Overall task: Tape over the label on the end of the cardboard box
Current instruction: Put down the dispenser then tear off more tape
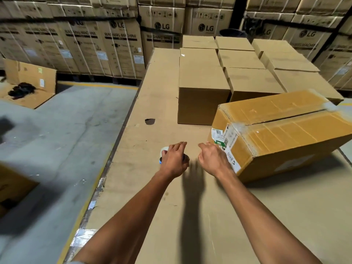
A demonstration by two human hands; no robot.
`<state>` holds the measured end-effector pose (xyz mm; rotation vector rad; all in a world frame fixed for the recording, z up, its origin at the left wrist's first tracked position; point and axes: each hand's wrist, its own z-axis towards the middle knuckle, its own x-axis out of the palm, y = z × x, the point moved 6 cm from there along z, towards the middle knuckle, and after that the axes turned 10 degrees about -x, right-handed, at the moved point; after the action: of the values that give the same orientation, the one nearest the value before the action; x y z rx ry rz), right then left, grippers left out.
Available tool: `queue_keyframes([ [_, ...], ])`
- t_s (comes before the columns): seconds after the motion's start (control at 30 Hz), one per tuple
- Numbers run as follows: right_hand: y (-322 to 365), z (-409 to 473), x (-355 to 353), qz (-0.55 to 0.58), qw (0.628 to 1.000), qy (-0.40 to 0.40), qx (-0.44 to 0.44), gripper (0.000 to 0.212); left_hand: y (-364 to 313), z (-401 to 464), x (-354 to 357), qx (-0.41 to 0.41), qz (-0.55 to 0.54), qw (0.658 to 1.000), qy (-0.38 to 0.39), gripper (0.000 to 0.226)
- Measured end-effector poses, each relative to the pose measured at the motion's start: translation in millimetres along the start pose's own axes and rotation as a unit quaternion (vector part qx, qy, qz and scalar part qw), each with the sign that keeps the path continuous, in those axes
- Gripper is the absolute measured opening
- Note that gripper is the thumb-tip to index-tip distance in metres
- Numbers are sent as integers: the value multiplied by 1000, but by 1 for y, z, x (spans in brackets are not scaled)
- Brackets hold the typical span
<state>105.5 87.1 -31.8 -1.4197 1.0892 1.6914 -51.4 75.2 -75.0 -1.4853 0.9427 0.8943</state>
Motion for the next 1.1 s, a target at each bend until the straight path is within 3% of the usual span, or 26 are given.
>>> queue_keyframes([
  [0.33,-23,42,104,182,959,114,185,39,74,46,20,3,88,994,62,92],
  [0.6,-32,62,156,297,908,71,286,24,75,71,41,127,159,978,49,82],
  [0.8,-37,61,162,325,884,55,331,21,74,73,47,140,162,976,36,74],
  [0.97,-48,53,172,427,817,33,387,23,71,69,44,145,159,976,27,71],
  [1.1,-47,53,173,469,794,7,387,26,66,65,45,194,196,961,28,72],
])
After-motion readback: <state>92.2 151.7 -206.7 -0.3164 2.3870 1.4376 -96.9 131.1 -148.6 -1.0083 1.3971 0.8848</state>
